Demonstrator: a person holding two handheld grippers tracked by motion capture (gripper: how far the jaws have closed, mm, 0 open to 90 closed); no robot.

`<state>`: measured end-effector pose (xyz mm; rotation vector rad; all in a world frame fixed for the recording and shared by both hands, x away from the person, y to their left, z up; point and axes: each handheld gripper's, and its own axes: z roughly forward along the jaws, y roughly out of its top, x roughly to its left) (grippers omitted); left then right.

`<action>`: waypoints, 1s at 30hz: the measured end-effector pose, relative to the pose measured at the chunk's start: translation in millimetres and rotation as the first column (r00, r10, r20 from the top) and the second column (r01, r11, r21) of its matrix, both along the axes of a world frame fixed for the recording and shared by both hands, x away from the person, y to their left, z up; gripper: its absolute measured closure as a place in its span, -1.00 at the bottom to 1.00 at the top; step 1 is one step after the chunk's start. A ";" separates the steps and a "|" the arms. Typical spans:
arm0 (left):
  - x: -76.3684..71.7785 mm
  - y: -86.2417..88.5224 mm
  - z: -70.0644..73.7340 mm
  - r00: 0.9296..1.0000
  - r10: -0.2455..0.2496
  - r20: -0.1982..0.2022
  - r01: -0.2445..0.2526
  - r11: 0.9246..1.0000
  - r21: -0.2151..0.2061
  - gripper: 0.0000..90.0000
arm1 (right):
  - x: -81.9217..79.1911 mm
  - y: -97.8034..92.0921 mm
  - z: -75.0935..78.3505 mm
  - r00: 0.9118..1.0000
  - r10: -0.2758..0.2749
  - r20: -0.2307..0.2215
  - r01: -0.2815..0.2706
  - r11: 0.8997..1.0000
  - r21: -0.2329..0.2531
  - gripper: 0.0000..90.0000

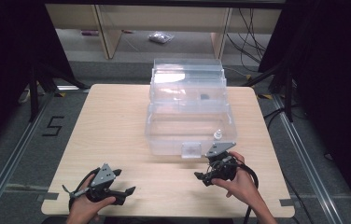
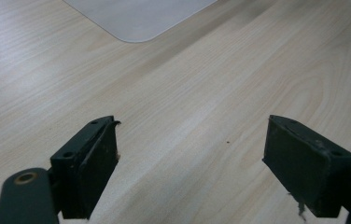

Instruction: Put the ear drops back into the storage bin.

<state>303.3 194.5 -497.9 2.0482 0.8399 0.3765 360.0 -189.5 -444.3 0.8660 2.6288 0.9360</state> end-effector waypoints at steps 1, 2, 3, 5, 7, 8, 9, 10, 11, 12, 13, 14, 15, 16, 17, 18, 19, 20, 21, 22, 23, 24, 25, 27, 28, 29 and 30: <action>0.0 0.0 0.0 1.000 0.000 0.000 0.000 1.000 0.000 -0.62 | -0.9 0.0 -1.2 1.000 -0.003 -0.005 0.003 1.000 0.002 -0.55; 0.0 0.0 0.0 1.000 -0.001 0.000 0.001 1.000 0.000 -0.62 | -1.0 -0.4 -2.4 1.000 0.005 0.001 -0.005 1.000 -0.003 -0.55; 0.0 0.0 0.1 1.000 -0.001 0.000 0.001 1.000 0.000 -0.62 | -1.8 -0.5 -4.0 1.000 -0.002 0.011 0.002 1.000 0.005 -0.55; -0.2 0.1 0.3 1.000 0.003 0.000 -0.003 1.000 0.004 -0.62 | -2.8 -1.2 -4.3 1.000 0.004 -0.008 -0.004 1.000 0.002 -0.55; -0.3 0.0 0.3 1.000 0.003 0.001 -0.003 1.000 0.003 -0.62 | -3.8 -1.6 -7.2 1.000 -0.006 0.014 0.006 1.000 0.011 -0.56; -0.2 -0.1 0.3 1.000 0.001 0.001 -0.001 1.000 0.003 -0.62 | -4.7 -2.6 -5.9 1.000 -0.006 -0.003 0.006 1.000 0.001 -0.57; -0.1 -0.2 0.1 1.000 -0.001 0.002 0.001 1.000 0.000 -0.62 | -4.9 -2.8 -7.0 1.000 0.000 -0.001 0.000 1.000 0.002 -0.57; -0.2 -0.2 0.2 1.000 -0.001 0.003 0.001 1.000 0.000 -0.62 | -4.7 -3.2 -8.3 1.000 0.013 0.004 -0.013 1.000 0.013 -0.57; -0.2 -0.2 0.2 1.000 -0.001 0.002 0.001 1.000 0.000 -0.62 | -5.6 -3.0 -9.7 1.000 0.004 0.013 -0.005 1.000 0.021 -0.58; 0.3 0.1 0.2 1.000 -0.005 0.006 0.005 1.000 0.003 -0.62 | -7.6 -3.9 -8.7 1.000 -0.002 0.003 0.002 1.000 0.019 -0.58; -0.1 -0.1 0.1 1.000 0.000 0.001 0.000 1.000 -0.001 -0.62 | -8.2 -4.4 -9.0 1.000 0.002 0.003 -0.002 1.000 0.020 -0.58; -0.1 -0.1 0.1 1.000 0.000 0.002 0.000 1.000 0.000 -0.62 | -9.0 -4.9 -9.3 1.000 0.004 0.000 -0.004 1.000 0.025 -0.59; -0.2 -0.1 0.3 1.000 0.001 0.003 -0.001 1.000 0.003 -0.62 | -9.6 -5.0 -10.0 1.000 0.001 0.003 -0.001 1.000 0.028 -0.59; -0.1 -0.1 0.2 1.000 -0.001 0.003 0.001 1.000 0.000 -0.62 | -9.9 -4.9 -11.3 1.000 0.004 0.009 -0.005 0.999 0.036 -0.59; -0.1 0.4 0.7 1.000 0.001 0.006 -0.001 1.000 0.011 -0.62 | -9.8 -5.0 -12.2 1.000 0.012 0.013 -0.012 0.999 0.041 -0.59; 0.0 0.4 0.7 1.000 0.001 0.006 -0.001 1.000 0.010 -0.62 | -11.8 -5.3 -12.2 1.000 -0.002 0.014 0.001 0.999 0.039 -0.60; -0.1 0.4 0.7 1.000 0.001 0.006 -0.001 1.000 0.010 -0.62 | -12.5 -5.6 -12.6 1.000 -0.003 0.014 0.003 0.999 0.038 -0.60; -0.1 0.3 0.6 1.000 0.001 0.006 -0.001 1.000 0.009 -0.62 | -13.5 -5.4 -13.3 1.000 -0.006 0.012 0.006 0.999 0.040 -0.60; -0.1 0.3 0.7 1.000 0.000 0.006 0.000 1.000 0.010 -0.62 | -14.0 -6.4 -13.0 1.000 0.007 0.007 -0.008 0.999 0.036 -0.60; 0.2 0.4 0.6 1.000 -0.003 0.008 0.003 1.000 0.009 -0.62 | -15.2 -6.1 -14.1 1.000 0.000 0.011 0.000 0.999 0.045 -0.61; -0.2 0.3 0.7 1.000 0.000 0.006 0.000 1.000 0.011 -0.62 | -15.8 -6.4 -14.5 1.000 -0.002 0.015 0.001 0.999 0.045 -0.61; -0.1 0.3 0.7 1.000 0.000 0.007 0.000 1.000 0.010 -0.62 | -16.6 -6.8 -14.9 1.000 -0.001 0.012 0.000 0.999 0.047 -0.61; -0.1 0.3 0.7 1.000 0.000 0.006 0.000 1.000 0.010 -0.62 | -17.7 -7.3 -14.6 1.000 -0.005 0.002 0.004 0.999 0.044 -0.61; 0.3 0.6 0.6 1.000 -0.005 0.008 0.005 1.000 0.008 -0.62 | -19.3 -7.6 -16.1 1.000 -0.021 0.007 0.021 0.999 0.049 -0.62; 0.0 0.3 0.6 1.000 -0.002 0.006 0.002 1.000 0.004 -0.62 | -18.9 -7.8 -18.2 1.000 0.002 0.012 -0.003 0.998 0.056 -0.62; 0.3 0.7 0.8 1.000 -0.007 0.005 0.007 1.000 0.010 -0.62 | -18.8 -9.0 -18.2 1.000 0.016 0.003 -0.016 0.999 0.048 -0.62; 0.0 0.4 0.6 1.000 -0.002 0.007 0.002 1.000 0.009 -0.62 | -20.8 -8.8 -19.3 1.000 0.003 0.002 -0.003 0.999 0.048 -0.62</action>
